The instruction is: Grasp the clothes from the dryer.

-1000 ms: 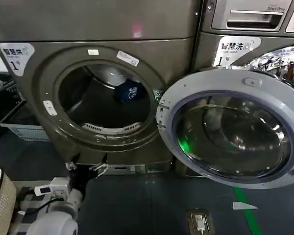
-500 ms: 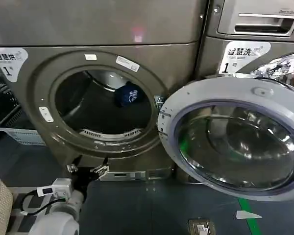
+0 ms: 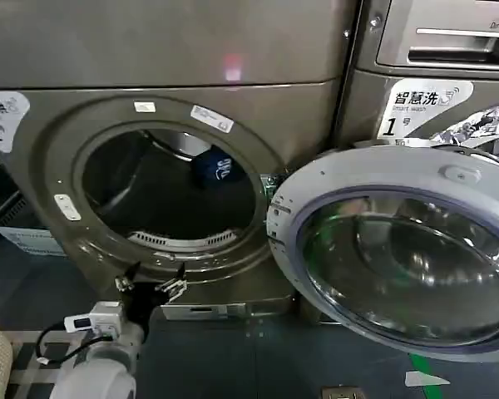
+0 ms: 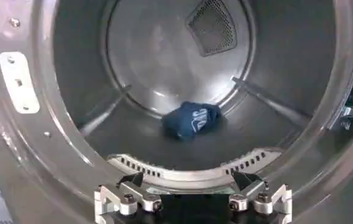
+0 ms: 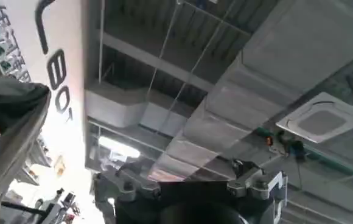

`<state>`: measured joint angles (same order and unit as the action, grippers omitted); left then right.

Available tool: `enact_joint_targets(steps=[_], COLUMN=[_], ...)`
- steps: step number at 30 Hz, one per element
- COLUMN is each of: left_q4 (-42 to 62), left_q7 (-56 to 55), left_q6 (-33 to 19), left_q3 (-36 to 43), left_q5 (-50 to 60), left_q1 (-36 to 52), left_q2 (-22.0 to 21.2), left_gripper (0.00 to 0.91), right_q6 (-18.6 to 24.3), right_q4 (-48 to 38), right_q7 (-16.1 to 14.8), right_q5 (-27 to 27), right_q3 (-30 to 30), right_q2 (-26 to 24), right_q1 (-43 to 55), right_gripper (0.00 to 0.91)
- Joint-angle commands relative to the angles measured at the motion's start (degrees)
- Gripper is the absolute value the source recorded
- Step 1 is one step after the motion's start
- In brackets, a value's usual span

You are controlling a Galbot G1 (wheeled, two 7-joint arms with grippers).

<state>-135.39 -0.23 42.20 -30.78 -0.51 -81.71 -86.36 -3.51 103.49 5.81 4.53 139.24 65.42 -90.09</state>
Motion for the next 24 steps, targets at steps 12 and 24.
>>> enact_joint_targets(steps=[12, 24], left_q4=[-0.20, -0.42], left_q7=[0.26, 0.18], left_q6=[2.80, 2.80], left_q3=[-0.02, 0.17], left_q5=[-0.17, -0.27], left_q1=[-0.42, -0.29], left_q2=[0.05, 0.09], left_gripper=[0.907, 0.907], right_q6=[0.03, -0.05], right_q4=[-0.03, 0.15], right_q7=[0.07, 0.10], right_q5=[0.00, 0.09], right_q3=[0.30, 0.42], right_q2=[0.18, 0.03], right_q1=[-0.15, -0.35], right_gripper=[0.907, 0.907])
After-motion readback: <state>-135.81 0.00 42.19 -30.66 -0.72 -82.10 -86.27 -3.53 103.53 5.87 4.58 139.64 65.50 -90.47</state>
